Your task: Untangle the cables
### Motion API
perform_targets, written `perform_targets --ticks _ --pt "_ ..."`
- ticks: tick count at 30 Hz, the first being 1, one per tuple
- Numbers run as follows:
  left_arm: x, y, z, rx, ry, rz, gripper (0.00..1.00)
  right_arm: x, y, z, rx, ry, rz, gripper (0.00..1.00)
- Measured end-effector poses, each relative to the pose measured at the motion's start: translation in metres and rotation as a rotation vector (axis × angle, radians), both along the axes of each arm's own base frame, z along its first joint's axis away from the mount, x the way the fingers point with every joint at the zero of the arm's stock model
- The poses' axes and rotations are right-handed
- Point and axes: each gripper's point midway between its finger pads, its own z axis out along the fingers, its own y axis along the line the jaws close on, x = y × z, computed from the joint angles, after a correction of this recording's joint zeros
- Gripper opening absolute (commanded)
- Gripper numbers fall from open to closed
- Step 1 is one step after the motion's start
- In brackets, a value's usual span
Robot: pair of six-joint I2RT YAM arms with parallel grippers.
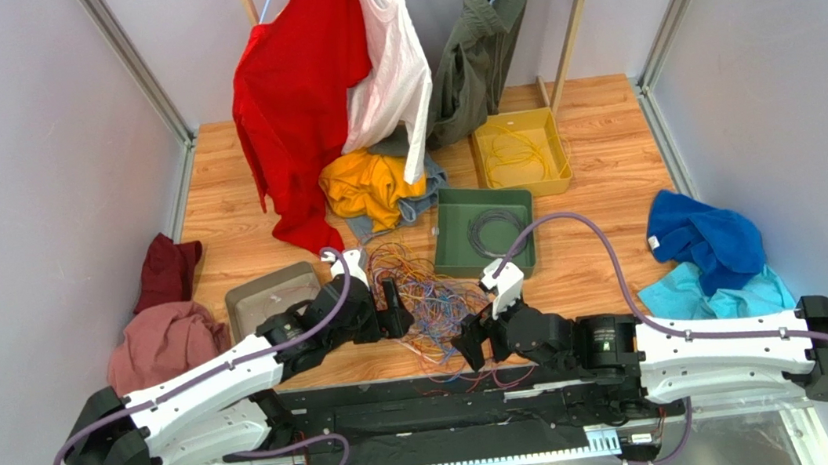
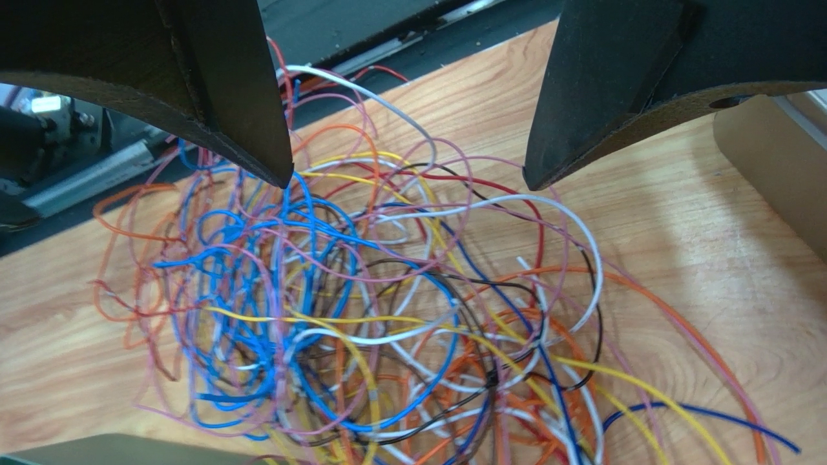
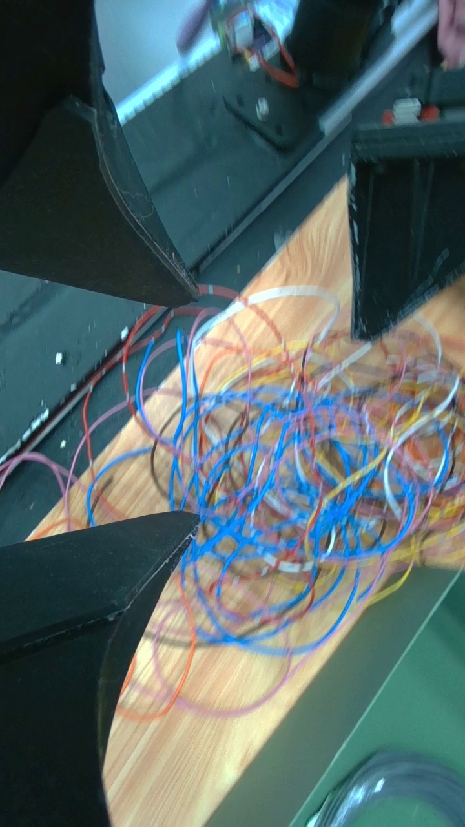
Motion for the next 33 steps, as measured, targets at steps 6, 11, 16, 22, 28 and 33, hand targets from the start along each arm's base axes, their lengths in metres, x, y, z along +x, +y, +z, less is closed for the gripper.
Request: perform_targets --ticks 6,11,16,22,28,33 --pt "0.000 0.000 -0.015 -0.014 0.021 0.043 0.94 0.031 -0.024 -0.020 -0.081 0.012 -0.175 0.83" --pt "0.002 0.001 -0.005 -0.059 -0.011 0.059 0.93 0.056 -0.035 -0.039 -0.134 0.045 -0.272 0.74" --pt "0.003 0.000 0.015 -0.121 -0.058 0.065 0.92 0.056 -0.032 -0.073 -0.228 0.113 -0.256 0.64" --pt "-0.001 0.007 0.013 -0.134 -0.067 0.071 0.90 0.052 -0.015 -0.081 -0.200 0.147 -0.203 0.34" --pt "-0.005 0.012 0.014 -0.143 -0.069 0.075 0.81 0.058 0.002 -0.047 -0.066 0.091 -0.182 0.00" --pt "-0.005 0.013 0.023 -0.172 -0.094 0.078 0.74 0.052 0.005 0.012 0.067 0.019 -0.142 0.00"
